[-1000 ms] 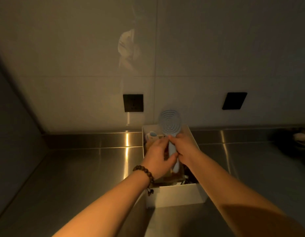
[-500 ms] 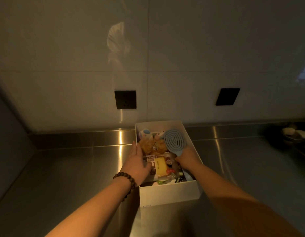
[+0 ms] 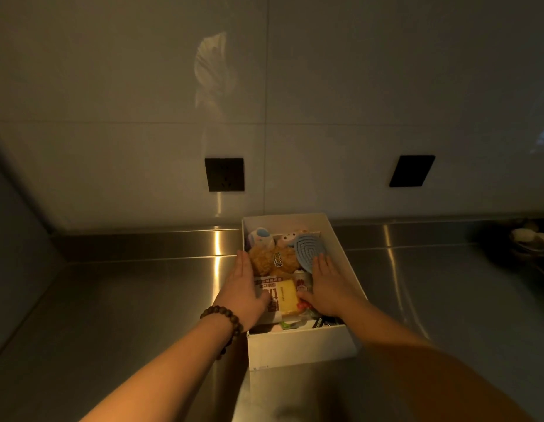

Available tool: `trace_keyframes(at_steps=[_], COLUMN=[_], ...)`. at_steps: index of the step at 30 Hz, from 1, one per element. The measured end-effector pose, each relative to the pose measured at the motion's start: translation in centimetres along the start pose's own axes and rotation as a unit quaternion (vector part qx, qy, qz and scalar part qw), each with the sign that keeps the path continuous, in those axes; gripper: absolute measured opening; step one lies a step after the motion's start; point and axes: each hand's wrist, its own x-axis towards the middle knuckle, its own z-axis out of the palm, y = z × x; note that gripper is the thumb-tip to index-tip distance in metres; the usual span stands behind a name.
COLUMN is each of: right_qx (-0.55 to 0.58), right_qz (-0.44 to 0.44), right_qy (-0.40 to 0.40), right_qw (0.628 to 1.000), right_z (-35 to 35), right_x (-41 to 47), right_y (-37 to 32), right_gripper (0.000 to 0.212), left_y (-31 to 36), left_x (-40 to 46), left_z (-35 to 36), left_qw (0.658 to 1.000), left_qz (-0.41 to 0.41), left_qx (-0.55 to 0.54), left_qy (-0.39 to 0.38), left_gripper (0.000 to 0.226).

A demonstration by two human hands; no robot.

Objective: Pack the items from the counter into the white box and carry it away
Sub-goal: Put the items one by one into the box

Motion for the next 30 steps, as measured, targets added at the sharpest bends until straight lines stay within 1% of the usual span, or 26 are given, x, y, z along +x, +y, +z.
trace_keyframes(at_steps=[2,4,5,7,8,10,11,12,14,16,18,19,21,23,25,27,30], right_qx=[0.037,0.093,0.115,0.135,0.140,0.181,0.214,0.249,0.326,0.414,0.503,0.548,0.626,0.662,0.678,0.681,0.679], right_qz=[-0.054,-0.105,-0.112,-0.085,-0.059,-0.011,0.001,0.006,0.008,-0.006,-0.024,-0.023,-0.023,-0.029,-0.034,-0.034,-0.034], right_qy=[0.075,0.132,0.151,0.161,0.146,0.090,0.061,0.039,0.009,-0.008,-0.001,-0.003,-0.030,-0.046,-0.041,-0.041,-0.044], right_qw=[0.995,0.981,0.975,0.974,0.978,0.979,0.975,0.968,0.945,0.910,0.864,0.836,0.779,0.748,0.733,0.730,0.732], right_z=[-0.7,-1.8,-2.5,-3.7,-4.1,-4.3,-4.1,-3.9,-3.4,-3.2,-2.8,-2.6,-1.6,-0.8,-0.5,0.0,0.7], right_x=[-0.6,-1.2,-1.4,-1.7,-1.8,-1.7,-1.6,-1.5,-1.3,-0.9,-0.4,-0.3,-0.2,-0.4,-0.6,-1.0,-2.9], right_y=[-0.3,0.1,0.7,2.5,3.5,5.1,5.5,5.9,6.2,5.9,5.7,5.8,6.2,6.5,6.4,6.2,6.5], right_gripper=[0.088,0.085,0.084,0.086,0.088,0.093,0.095,0.097,0.095,0.082,0.069,0.066,0.063,0.059,0.058,0.057,0.055], left_y=[0.1,0.3,0.4,0.7,0.8,0.9,1.0,1.1,1.1,1.0,0.7,0.4,0.3,0.6,1.0,1.0,1.2], left_x=[-0.1,-0.2,-0.3,-0.4,-0.3,0.0,0.3,0.6,1.1,1.2,0.9,0.7,0.8,1.0,0.9,0.4,-1.2], left_z=[-0.2,-0.3,-0.4,-0.7,-0.8,-1.1,-1.3,-1.4,-1.3,-0.7,-0.1,0.2,0.7,1.0,1.1,1.4,2.0], left_qw=[1.000,1.000,1.000,0.995,0.990,0.976,0.966,0.957,0.943,0.931,0.920,0.914,0.896,0.887,0.881,0.877,0.891], left_qz=[0.002,0.004,0.008,0.011,0.003,-0.035,-0.062,-0.084,-0.096,-0.093,-0.091,-0.090,-0.089,-0.085,-0.075,-0.072,-0.065], left_qx=[0.000,-0.010,-0.029,-0.099,-0.139,-0.215,-0.249,-0.277,-0.317,-0.353,-0.380,-0.395,-0.434,-0.454,-0.466,-0.475,-0.449], left_qy=[-0.001,0.000,0.001,0.004,0.001,-0.012,-0.017,-0.021,-0.026,-0.023,-0.016,-0.015,-0.009,0.005,0.011,0.005,0.009], left_gripper=[0.099,0.098,0.097,0.089,0.086,0.084,0.089,0.088,0.076,0.067,0.068,0.070,0.074,0.072,0.069,0.072,0.073])
